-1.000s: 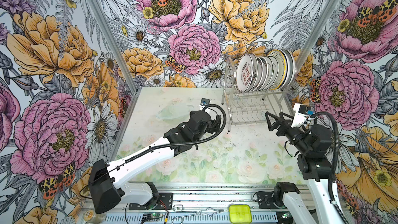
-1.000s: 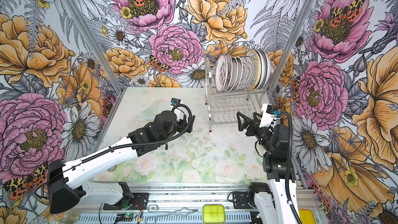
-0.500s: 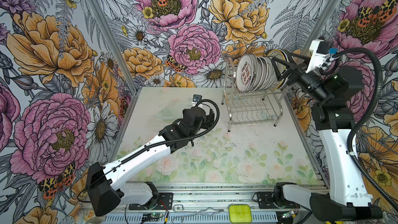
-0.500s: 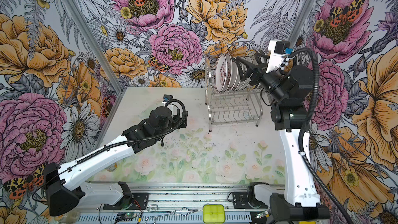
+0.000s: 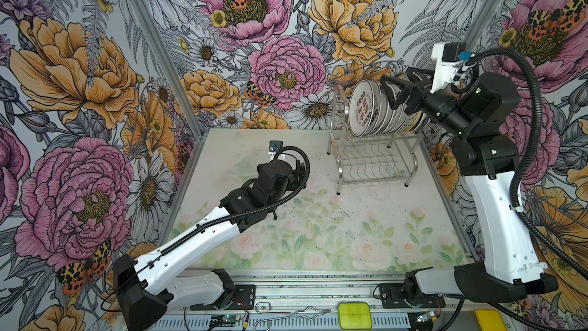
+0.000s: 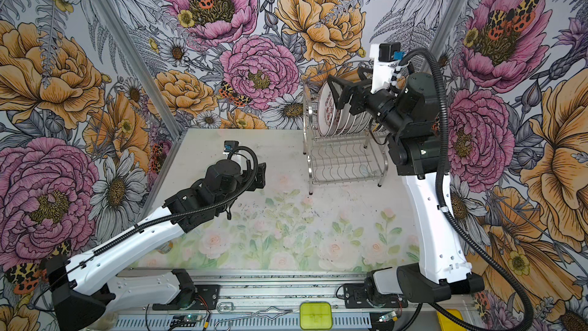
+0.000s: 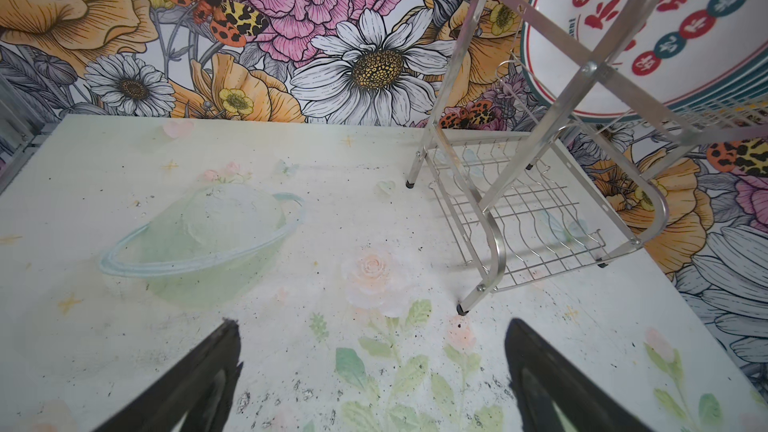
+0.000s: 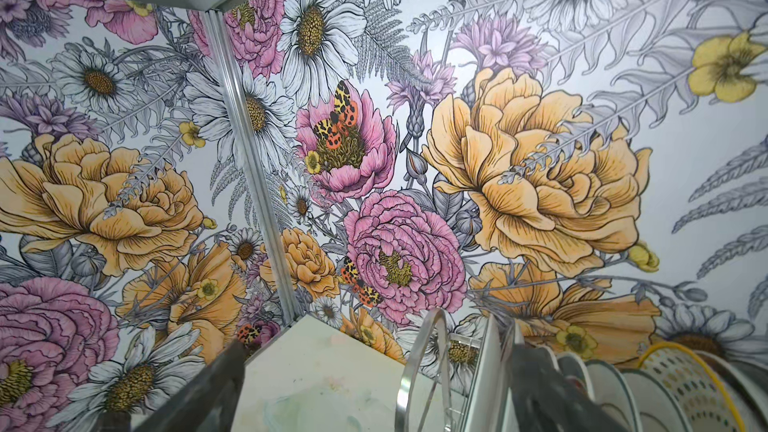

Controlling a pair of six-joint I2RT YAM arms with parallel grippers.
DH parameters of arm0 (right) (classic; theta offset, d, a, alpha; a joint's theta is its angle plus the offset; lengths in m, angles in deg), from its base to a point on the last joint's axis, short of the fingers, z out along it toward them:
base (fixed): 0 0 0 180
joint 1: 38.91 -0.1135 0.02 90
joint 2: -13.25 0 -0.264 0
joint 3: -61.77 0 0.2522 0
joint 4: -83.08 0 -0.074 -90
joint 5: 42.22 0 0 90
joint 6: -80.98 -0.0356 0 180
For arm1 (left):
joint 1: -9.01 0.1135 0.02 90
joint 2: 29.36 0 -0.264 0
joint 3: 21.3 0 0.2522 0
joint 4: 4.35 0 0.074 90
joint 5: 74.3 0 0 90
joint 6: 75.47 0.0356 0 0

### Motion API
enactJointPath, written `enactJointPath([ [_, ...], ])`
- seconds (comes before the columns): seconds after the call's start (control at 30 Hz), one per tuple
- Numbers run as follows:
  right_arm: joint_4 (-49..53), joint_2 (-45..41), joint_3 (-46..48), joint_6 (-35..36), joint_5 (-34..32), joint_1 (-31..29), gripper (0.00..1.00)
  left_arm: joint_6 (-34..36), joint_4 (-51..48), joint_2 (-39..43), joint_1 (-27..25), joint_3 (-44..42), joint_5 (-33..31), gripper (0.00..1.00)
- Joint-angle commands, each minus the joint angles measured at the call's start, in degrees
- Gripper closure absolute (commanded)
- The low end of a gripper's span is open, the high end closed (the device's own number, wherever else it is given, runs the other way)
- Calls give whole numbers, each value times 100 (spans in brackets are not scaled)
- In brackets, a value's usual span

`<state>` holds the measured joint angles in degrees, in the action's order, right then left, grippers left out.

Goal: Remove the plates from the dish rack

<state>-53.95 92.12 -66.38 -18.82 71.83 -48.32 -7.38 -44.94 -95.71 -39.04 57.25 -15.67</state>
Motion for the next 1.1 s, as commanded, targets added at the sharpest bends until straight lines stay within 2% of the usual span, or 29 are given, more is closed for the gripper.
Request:
enactJointPath([
  [0.0,519,158,-105,1335,-631,-126,0,248,-115,139,131,-156,-143,1],
  [0.13,836,612,-615,1898,-2021,-346,0,337,-112,230,341,-247,124,1],
  [0.27,999,838,-765,1683,-2934,-646,1,329,42,271,456,-387,277,1],
  [0.37,1068,871,-658,1821,-3625,-1216,1,315,85,256,480,-433,329,1],
  [0.57,1166,794,-309,1232,-3610,-1686,10,372,81,234,550,-474,398,1],
  [0.93,1157,759,127,207,-3729,-1661,26,222,4,459,648,-625,551,1],
  [1.07,1148,735,238,32,-3652,-1647,35,197,-3,509,666,-678,650,1],
])
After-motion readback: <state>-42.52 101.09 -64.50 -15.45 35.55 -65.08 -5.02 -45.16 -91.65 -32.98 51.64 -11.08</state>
